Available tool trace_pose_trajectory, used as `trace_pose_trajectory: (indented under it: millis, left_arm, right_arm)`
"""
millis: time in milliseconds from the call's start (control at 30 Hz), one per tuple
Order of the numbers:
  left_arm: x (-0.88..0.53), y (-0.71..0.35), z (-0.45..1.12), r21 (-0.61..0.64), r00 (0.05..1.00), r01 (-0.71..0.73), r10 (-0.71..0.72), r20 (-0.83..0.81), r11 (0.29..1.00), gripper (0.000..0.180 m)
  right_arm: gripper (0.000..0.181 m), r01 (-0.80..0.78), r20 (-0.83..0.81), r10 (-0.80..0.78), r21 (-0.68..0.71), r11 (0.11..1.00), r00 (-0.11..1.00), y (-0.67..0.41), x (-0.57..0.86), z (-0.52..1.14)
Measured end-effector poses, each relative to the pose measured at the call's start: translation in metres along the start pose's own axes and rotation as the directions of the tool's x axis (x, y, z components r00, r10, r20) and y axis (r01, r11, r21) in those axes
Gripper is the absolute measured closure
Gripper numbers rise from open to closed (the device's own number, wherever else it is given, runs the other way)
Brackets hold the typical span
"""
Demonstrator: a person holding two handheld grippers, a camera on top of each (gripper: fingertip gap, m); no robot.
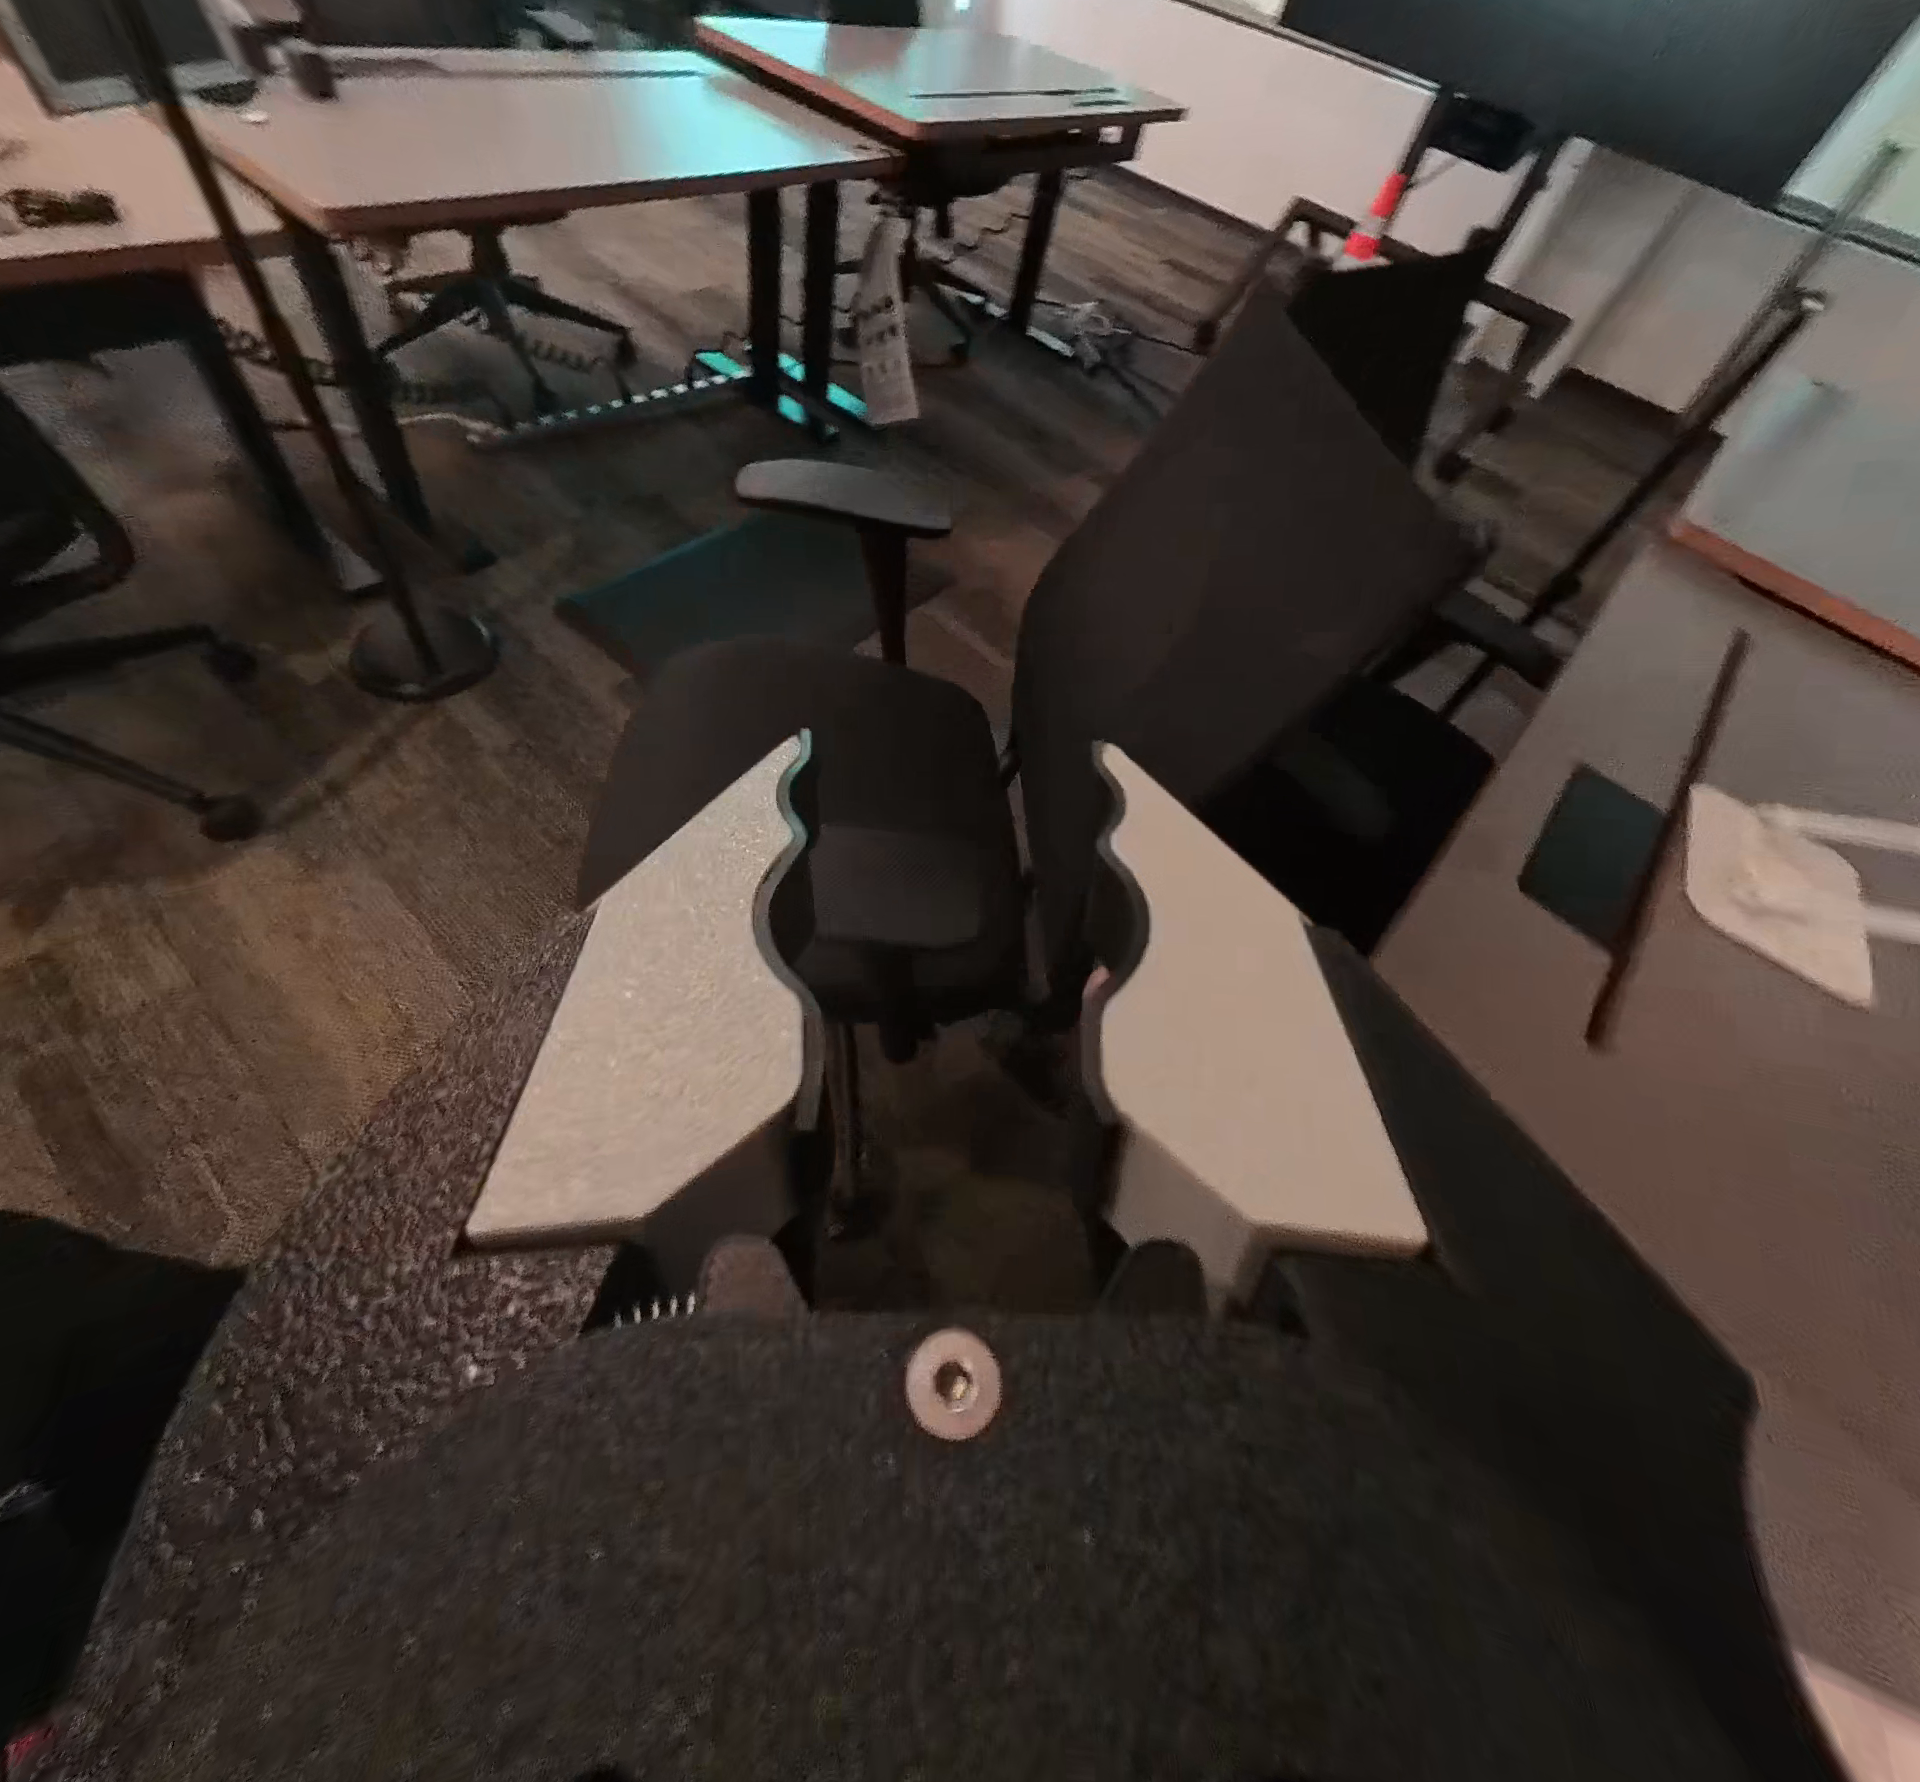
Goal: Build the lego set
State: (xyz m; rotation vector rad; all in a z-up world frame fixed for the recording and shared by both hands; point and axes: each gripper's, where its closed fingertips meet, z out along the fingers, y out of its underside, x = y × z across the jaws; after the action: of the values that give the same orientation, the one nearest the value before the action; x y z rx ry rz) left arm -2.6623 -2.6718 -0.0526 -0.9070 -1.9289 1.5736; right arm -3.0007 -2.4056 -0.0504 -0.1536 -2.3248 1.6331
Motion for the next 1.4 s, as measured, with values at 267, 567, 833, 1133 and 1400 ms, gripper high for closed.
trace_pose_trajectory:
  millis: [267,567,833,1133,1400]
  left_arm:
    - [-0.012,0.011,0.044,0.053,0.952,0.077,-0.089,0.293,0.996,0.139]
    - [-0.024,-0.022,0.087,0.091,0.859,0.081,-0.116,0.499,0.993,0.138]
    - [0.038,0.003,0.079,0.064,0.636,0.162,-0.154,0.756,0.985,0.138]
    - [0.156,-0.024,0.114,0.143,0.496,0.240,-0.247,0.832,0.960,0.139]
    - [0.190,-0.006,0.153,0.057,0.625,0.288,-0.232,0.746,0.956,0.138]
  right_arm:
    - [0.126,0.200,0.187,-0.217,0.106,0.974,0.958,-0.093,0.090,0.202]
    - [0.127,0.325,0.357,-0.377,0.198,0.925,0.855,-0.171,0.121,0.340]
    - [0.125,0.432,0.571,-0.592,0.405,0.806,0.569,-0.202,0.150,0.444]
    - [0.121,0.344,0.695,-0.665,0.575,0.743,0.274,-0.209,0.178,0.447]
    - [0.116,0.370,0.753,-0.593,0.484,0.793,0.284,-0.179,0.218,0.439]
